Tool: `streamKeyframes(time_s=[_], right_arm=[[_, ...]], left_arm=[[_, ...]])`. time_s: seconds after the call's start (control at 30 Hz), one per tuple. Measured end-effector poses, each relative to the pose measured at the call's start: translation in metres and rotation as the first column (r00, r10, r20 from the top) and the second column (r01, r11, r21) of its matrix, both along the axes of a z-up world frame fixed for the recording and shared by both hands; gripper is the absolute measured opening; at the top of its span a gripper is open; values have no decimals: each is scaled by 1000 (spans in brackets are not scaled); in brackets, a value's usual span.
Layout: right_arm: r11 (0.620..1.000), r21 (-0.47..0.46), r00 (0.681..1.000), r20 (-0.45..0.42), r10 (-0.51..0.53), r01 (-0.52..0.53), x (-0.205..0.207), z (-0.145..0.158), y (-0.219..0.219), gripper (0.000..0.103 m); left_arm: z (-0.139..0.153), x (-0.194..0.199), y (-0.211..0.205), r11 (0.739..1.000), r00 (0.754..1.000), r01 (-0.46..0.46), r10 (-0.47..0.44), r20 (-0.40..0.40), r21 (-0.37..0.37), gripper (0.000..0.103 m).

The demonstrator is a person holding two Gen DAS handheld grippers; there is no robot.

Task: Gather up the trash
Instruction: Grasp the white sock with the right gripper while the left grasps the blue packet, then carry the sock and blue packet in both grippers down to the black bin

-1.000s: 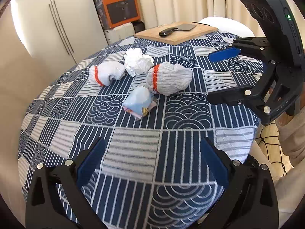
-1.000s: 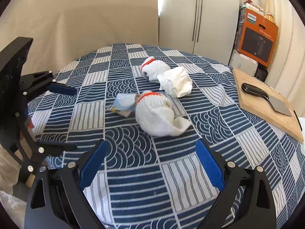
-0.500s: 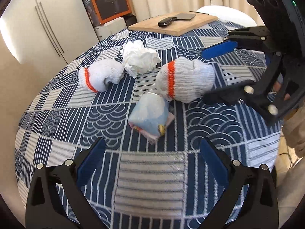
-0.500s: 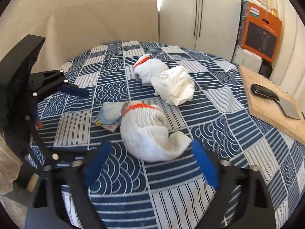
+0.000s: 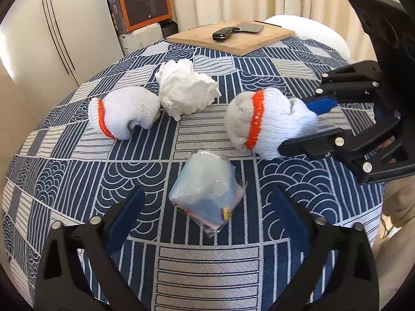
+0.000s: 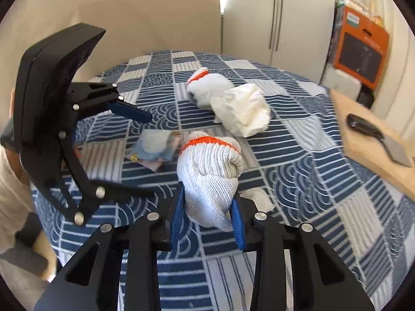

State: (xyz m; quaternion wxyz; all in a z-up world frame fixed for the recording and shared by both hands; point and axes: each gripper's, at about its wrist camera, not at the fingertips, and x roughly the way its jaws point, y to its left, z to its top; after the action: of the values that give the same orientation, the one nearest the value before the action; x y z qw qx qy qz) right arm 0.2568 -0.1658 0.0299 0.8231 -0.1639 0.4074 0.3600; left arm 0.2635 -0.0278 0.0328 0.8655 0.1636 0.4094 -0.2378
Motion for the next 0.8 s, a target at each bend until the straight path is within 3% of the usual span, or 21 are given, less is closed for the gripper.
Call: streamKeyframes(time_s=[0.13, 0.43, 0.8], right_arm=[[999, -26, 999, 34, -18, 19, -8, 3, -7, 28], [999, -47, 998, 60, -21, 24, -23, 8, -17, 28], [999, -47, 996, 92, -4, 8, -51, 22, -21, 28]], left_arm=[[2, 2, 2, 998, 999, 13, -15, -37, -61, 58], [3, -5, 2, 999, 999, -23, 21, -39, -45, 57], [14, -41, 6, 999, 1000, -27, 27, -12, -33, 57]])
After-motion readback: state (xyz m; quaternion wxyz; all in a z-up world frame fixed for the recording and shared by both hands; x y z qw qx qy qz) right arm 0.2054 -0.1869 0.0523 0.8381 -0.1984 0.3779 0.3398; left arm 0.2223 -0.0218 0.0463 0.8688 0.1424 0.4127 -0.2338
